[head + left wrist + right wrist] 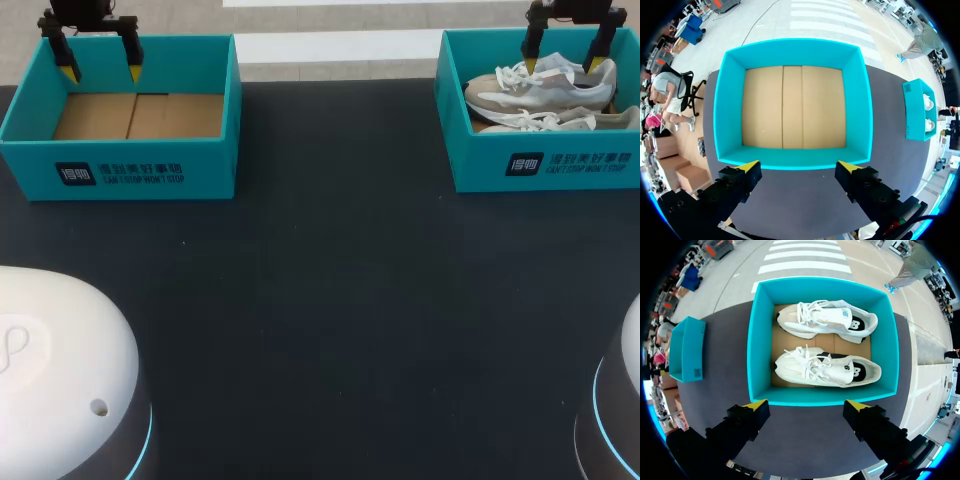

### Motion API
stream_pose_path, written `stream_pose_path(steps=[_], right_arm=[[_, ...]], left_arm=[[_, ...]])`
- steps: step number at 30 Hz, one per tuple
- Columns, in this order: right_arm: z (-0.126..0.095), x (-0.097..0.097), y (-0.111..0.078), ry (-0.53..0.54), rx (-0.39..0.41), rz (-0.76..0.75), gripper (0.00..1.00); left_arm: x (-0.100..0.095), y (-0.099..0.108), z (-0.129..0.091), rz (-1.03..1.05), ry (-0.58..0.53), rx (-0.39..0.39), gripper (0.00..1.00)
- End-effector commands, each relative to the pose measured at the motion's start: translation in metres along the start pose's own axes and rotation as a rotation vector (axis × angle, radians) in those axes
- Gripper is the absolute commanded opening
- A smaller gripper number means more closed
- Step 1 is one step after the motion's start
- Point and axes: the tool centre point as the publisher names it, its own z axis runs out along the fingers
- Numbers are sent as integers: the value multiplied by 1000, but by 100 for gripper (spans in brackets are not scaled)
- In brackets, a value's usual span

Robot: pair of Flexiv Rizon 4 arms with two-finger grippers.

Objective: Take the shoe out of the shoebox, open the shoe tongue, remove and reinsert the insole, then place the shoe into the shoebox

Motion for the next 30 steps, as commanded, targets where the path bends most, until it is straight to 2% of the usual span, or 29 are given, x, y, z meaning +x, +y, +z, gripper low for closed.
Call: stream_pose_path(steps=[1, 20, 24, 30], right_arm=[[0, 0, 0, 0, 0, 0, 100], [0, 0, 0, 0, 0, 0, 100], [1, -37, -2, -22, -60, 57, 100], [7, -95, -13, -81, -93, 150, 100]], left_arm=[[0, 0, 0, 0, -1, 0, 100], [0, 0, 0, 0, -1, 0, 100], [0, 0, 0, 0, -1, 0, 100], [0, 0, 0, 0, -1, 0, 100]])
